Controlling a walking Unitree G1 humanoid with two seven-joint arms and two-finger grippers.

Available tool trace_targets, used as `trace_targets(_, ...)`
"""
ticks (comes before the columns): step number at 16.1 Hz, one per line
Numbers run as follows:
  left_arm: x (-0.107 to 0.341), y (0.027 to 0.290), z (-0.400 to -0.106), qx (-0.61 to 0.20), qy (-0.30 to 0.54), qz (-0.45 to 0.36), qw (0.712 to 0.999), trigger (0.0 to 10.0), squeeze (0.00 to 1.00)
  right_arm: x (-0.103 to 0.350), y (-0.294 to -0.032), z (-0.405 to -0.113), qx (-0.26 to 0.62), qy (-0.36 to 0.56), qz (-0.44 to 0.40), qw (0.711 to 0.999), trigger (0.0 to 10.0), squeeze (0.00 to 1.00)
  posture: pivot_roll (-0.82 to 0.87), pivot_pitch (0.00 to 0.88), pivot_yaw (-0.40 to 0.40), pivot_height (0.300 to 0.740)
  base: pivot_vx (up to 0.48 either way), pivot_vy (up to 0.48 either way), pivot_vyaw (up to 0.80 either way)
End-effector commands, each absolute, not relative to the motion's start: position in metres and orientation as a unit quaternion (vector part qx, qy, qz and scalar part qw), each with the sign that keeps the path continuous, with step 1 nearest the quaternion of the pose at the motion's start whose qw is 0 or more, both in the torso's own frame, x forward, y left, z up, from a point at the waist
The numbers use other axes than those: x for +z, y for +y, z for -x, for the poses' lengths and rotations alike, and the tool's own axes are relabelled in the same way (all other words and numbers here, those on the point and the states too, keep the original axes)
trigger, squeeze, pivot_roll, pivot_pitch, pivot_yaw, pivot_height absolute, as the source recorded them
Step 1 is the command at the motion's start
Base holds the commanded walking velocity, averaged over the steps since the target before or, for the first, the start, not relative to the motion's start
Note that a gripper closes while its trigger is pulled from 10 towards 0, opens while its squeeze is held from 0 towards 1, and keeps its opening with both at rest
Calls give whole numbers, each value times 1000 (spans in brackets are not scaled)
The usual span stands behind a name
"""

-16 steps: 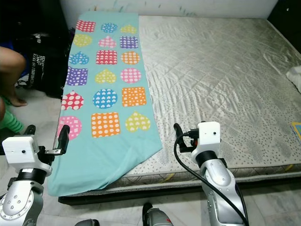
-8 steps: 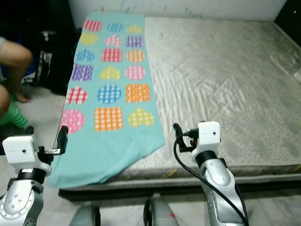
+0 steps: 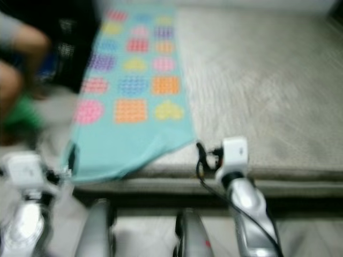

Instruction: Clean up the room

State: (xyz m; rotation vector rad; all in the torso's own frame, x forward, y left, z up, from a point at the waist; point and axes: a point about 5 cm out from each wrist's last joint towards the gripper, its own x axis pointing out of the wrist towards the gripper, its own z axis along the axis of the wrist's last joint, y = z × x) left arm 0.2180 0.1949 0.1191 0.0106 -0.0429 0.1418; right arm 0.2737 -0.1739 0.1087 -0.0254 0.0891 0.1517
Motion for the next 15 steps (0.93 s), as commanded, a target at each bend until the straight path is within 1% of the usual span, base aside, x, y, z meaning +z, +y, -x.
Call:
trace_targets(1,127,198,-221,72,-36,-10,997,10000,0,111,-174,-274,78,39,14,996,10000,0,70,208,-47,611,0,0,0)
trace_targets(8,126,196,-222,68,-36,-1,997,10000,0,109,-174,-275,79,42,16,996,10000,0,70,203,-49,611,0,0,0)
trace_targets(12,127,192,-222,44,-41,9,998,10000,0,108,-174,-275,83,44,20,995,10000,0,69,200,-47,611,0,0,0)
trace_targets(15,128,190,-223,33,-43,14,998,10000,0,107,-173,-275,84,45,23,995,10000,0,69,199,-48,611,300,0,0)
